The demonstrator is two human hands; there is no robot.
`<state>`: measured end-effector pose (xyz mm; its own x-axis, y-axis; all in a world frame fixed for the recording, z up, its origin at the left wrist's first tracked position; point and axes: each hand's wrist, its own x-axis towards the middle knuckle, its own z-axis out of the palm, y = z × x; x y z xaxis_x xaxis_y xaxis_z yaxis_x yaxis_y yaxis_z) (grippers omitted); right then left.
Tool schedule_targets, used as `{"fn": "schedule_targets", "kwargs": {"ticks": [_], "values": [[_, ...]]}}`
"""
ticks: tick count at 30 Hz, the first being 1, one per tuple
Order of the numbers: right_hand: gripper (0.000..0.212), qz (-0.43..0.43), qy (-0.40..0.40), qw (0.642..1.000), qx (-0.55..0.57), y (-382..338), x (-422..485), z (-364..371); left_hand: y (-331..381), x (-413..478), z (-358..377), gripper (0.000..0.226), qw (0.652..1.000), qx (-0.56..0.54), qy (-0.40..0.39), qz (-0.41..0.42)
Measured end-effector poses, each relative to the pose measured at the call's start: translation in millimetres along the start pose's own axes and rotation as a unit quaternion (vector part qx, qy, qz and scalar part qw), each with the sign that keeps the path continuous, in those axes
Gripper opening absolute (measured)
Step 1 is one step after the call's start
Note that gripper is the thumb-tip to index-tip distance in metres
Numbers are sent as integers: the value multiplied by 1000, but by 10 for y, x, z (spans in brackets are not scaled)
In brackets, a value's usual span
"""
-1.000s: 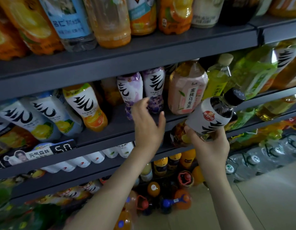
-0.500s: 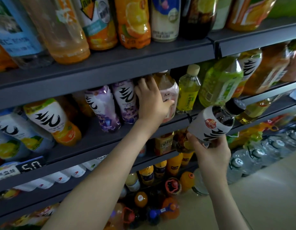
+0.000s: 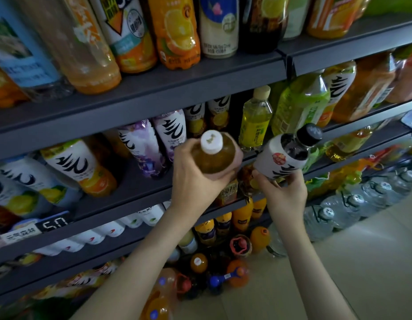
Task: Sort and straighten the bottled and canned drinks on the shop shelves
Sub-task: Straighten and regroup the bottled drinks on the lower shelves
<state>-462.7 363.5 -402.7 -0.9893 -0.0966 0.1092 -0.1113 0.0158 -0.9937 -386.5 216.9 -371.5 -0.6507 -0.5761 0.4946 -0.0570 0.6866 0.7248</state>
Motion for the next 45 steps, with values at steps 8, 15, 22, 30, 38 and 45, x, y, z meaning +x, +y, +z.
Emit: {"fn": "schedule_targets", "kwargs": {"ticks": [8, 15, 22, 30, 38, 45], "values": [[55, -23, -117, 993, -16, -1, 223, 587, -1, -283, -803, 94, 995, -30, 13, -96], [63, -98, -148, 973, -144, 59, 507, 1075, -40, -298, -1149, 94, 988, -44, 53, -141], [59, -59, -178, 966, -177, 17, 581, 1304, -130, -325, -1376, 95, 971, -77, 68, -215], [82, 33, -301, 952, -31, -569, -553, 888, 1, -418, -1715, 76, 933, -161, 49, -318], [83, 156, -546, 822, -37, -1213, -1311, 737, 423, -685, -2076, 74, 888, -242, -3, -392], [55, 257, -509, 812, 127, -1580, -1615, 649, 715, -861, -2588, 67, 824, -352, -88, -436]]}}
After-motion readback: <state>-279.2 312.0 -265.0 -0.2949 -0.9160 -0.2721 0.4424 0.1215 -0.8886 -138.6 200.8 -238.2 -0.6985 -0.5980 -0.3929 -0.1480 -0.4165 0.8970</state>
